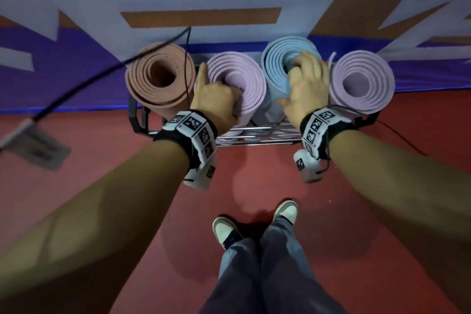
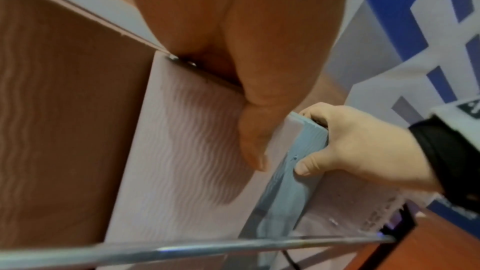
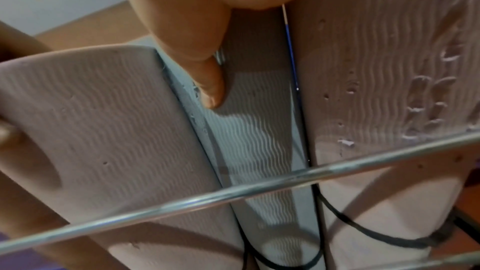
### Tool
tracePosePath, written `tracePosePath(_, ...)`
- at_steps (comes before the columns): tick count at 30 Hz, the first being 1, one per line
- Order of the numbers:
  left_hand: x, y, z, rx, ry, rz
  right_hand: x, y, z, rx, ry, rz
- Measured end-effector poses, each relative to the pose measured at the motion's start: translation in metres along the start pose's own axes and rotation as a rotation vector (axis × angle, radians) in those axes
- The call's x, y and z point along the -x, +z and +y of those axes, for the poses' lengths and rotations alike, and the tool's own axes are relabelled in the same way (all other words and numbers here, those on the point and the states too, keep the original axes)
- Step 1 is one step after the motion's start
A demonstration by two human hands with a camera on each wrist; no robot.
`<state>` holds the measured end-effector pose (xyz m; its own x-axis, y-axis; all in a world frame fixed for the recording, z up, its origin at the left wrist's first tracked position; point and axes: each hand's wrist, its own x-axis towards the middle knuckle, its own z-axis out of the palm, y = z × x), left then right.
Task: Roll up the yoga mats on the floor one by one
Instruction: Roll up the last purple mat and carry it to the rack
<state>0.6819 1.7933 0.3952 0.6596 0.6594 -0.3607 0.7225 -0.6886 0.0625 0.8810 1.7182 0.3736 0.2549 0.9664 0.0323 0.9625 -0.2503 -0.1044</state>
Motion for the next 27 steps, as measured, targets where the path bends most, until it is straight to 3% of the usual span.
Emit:
tracePosePath(4, 0.005, -0.01, -0.003, 0.083, 0.072, -0.048, -0.006, -0.017, -0.016, 0.048, 0.011, -0.134)
tracePosePath(5, 0.01, -0.014, -0.006, 0.188, 0.104, -0.002, -0.006, -0.021, -0.022, 0.038, 0.025, -0.144)
tracePosePath(7, 0.019, -0.02, -0.018, 0.403, 0.116, 0.275, -0.002, -0.028, -0.035, -0.083, 0.003, -0.063)
tracePosePath(9, 0.033, -0.022, -0.035, 0.397, -0.07, 0.492, 0.008, -0.027, -0.053, -0.243, -0.17, 0.053)
tracePosePath(11, 0.045, -0.02, -0.05, 0.324, -0.306, 0.448, 0.015, -0.022, -0.076, -0.282, -0.36, 0.041)
tracePosePath(13, 0.053, -0.015, -0.06, 0.264, -0.433, 0.278, 0.02, -0.019, -0.099, -0.173, -0.419, -0.13)
tracePosePath(15, 0.057, -0.003, -0.066, 0.197, -0.423, 0.161, 0.021, -0.013, -0.112, -0.005, -0.359, -0.332)
tracePosePath(17, 0.058, 0.012, -0.071, 0.136, -0.367, 0.144, 0.02, -0.007, -0.115, 0.013, -0.314, -0.334)
tracePosePath(27, 0.046, 0.034, -0.079, 0.23, -0.336, 0.532, 0.018, 0.003, -0.097, -0.103, -0.394, -0.133)
